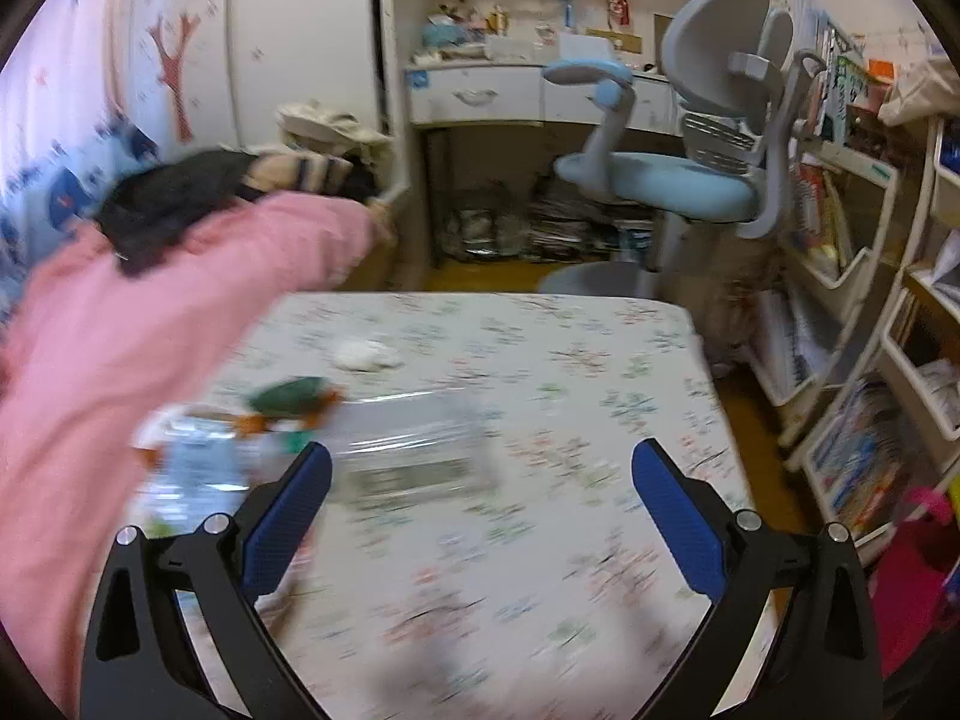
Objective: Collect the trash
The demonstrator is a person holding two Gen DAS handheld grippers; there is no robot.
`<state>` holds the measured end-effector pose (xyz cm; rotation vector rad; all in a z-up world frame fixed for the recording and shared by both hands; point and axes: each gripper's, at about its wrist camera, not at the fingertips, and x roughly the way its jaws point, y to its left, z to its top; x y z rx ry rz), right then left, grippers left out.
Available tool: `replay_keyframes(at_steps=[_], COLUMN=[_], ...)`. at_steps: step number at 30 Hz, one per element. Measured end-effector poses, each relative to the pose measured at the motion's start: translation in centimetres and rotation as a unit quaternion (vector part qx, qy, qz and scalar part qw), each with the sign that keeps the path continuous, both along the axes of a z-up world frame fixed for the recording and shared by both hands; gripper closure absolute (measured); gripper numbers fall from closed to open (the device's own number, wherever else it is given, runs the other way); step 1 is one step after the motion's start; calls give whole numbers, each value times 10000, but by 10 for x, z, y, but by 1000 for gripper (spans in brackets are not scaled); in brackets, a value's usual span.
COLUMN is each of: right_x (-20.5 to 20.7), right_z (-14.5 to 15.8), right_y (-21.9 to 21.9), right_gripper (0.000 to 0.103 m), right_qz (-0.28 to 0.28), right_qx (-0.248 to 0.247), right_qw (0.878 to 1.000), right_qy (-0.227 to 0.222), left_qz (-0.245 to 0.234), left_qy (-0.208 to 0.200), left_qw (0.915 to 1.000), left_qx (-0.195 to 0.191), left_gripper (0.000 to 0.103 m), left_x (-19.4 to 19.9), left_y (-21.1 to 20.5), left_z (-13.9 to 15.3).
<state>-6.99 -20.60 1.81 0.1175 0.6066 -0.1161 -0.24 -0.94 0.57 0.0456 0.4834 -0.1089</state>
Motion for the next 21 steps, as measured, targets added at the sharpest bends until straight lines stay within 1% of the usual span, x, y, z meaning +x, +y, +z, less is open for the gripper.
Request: replay_keyframes(at_steps=[4, 6, 8, 10, 12, 15, 21], right_x=[-22, -25, -23, -26, -31, -38, -40], right_z=[8, 11, 11, 14, 17, 19, 18], right_y=[19, 21, 20, 20, 22, 29, 23], right_gripper=[6, 6, 6, 6, 6, 6, 6], right_qz=[185, 315, 340, 387, 436, 420, 527], right_qx=[-105, 0, 113, 198, 132, -81, 102], right_qw=[9993, 9985, 9982, 9976, 9970, 9964, 9962], right_qy=[-305, -452, -477, -531, -630, -728, -680], left_qz=[9, 22, 10, 13, 19, 59, 74], left_qy=[-48, -21, -6, -34, -44, -11, 9], left_qw=[10000, 10000, 10000, 10000, 9999, 10000, 10000], left_qx=[85, 55, 1, 61, 108, 77, 60], left_gripper=[7, 7, 7, 7, 7, 7, 7], left_x=[-5, -5, -6, -8, -8, -7, -10], left_y=[2, 3, 4, 4, 4, 6, 6], left_z=[1, 0, 0, 0, 0, 1, 0])
